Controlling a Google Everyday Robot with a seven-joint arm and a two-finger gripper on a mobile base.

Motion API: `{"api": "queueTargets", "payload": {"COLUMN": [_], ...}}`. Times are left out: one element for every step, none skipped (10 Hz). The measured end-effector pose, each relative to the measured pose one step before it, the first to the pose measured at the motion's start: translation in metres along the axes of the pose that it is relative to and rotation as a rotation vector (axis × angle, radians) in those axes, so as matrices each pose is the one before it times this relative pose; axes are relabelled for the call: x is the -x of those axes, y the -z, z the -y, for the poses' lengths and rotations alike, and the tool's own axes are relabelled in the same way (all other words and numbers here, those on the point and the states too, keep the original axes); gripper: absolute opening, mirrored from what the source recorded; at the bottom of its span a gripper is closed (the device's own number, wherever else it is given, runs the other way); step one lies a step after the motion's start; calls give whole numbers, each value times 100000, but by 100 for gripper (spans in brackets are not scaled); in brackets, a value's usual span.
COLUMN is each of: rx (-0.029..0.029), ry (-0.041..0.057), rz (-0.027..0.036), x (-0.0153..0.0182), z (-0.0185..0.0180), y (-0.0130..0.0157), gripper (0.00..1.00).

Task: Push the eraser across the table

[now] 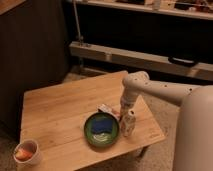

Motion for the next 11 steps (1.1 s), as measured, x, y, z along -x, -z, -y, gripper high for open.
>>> {"api": "queueTargets", "payload": {"rx": [725, 262, 72, 3, 54, -107, -189, -120, -78, 33, 265], "ry": [-823, -612, -952, -1188, -788, -368, -169, 173, 485, 202, 279], "rz": [-1474, -578, -433, -332, -513, -538, -1094, -1053, -845, -355, -430], "x": [53, 80, -331, -518, -412, -239, -420, -376, -223, -55, -22], "z": [21, -42, -22, -93, -188, -178, -227, -236, -214, -92, -102], "y": [-251, -104, -24, 47, -22, 4, -68, -86, -113, -103, -253], "gripper": [0, 0, 0, 0, 0, 0, 0, 0, 0, 0, 0]}}
